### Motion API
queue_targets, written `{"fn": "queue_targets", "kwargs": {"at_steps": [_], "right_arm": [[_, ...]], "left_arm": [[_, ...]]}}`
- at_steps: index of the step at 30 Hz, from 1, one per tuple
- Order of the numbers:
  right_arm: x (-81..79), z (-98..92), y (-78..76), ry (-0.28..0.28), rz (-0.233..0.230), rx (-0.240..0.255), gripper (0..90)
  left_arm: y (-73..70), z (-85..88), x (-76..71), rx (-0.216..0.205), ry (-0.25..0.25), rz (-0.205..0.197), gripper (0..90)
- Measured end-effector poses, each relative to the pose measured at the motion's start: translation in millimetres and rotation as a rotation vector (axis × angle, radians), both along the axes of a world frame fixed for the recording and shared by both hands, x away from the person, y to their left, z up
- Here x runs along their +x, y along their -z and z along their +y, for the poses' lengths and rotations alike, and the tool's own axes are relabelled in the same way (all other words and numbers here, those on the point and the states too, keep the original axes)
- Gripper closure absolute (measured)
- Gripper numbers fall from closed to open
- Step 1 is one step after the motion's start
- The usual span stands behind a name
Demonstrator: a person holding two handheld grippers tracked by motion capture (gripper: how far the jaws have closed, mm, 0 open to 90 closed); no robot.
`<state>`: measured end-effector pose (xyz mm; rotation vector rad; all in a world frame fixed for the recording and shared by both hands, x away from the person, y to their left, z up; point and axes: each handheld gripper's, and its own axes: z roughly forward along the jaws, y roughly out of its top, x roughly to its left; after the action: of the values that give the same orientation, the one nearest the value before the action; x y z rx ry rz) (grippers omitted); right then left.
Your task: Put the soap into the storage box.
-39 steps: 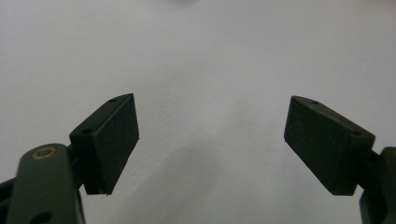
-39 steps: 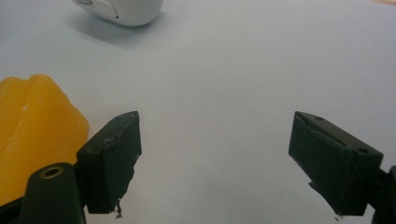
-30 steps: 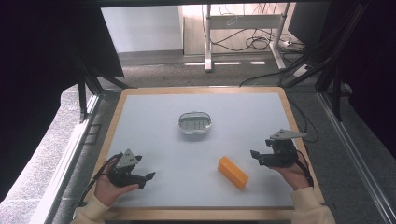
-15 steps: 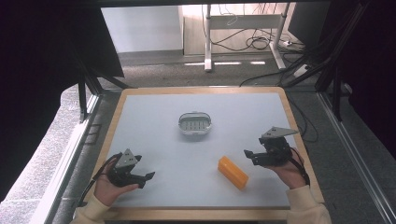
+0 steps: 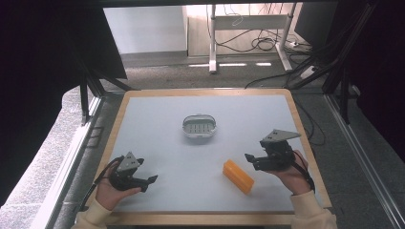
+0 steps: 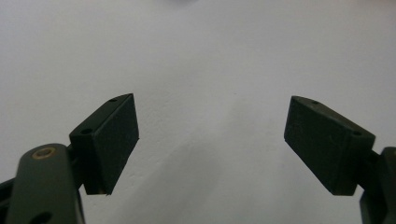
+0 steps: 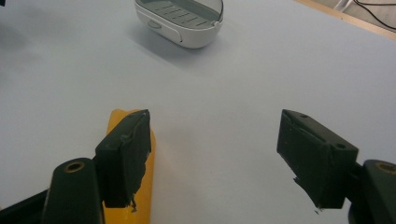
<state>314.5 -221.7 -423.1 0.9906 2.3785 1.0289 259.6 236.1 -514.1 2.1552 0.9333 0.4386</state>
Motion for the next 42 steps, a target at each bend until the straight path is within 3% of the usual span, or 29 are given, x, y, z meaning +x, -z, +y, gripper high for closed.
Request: {"fn": "queue_targets", "kwargs": {"at_steps": [7,15,25,34,42], "right_arm": [[-5.0,8.7,-2.8,-0.013,-0.025,-0.013,28.4],[-12.3,23.0,-8.1,-0.062,-0.003,-0.029,29.3],[-12.8,37.9,0.0,-0.090,0.069,-0.057,29.7],[-10.9,52.0,13.1,-0.089,0.156,-0.122,28.9],[-10.1,58.9,23.9,-0.101,0.202,-0.170,30.8]], "left_arm": [[0.2,0.0,0.0,0.000,-0.002,0.000,17.9],[1.0,-0.6,0.4,0.002,-0.002,0.005,17.9],[0.6,-0.6,0.1,-0.004,0.000,0.003,18.1],[0.2,-0.2,-0.2,0.006,0.008,0.005,18.1],[-0.1,0.1,-0.6,0.006,0.011,0.004,18.1]]}}
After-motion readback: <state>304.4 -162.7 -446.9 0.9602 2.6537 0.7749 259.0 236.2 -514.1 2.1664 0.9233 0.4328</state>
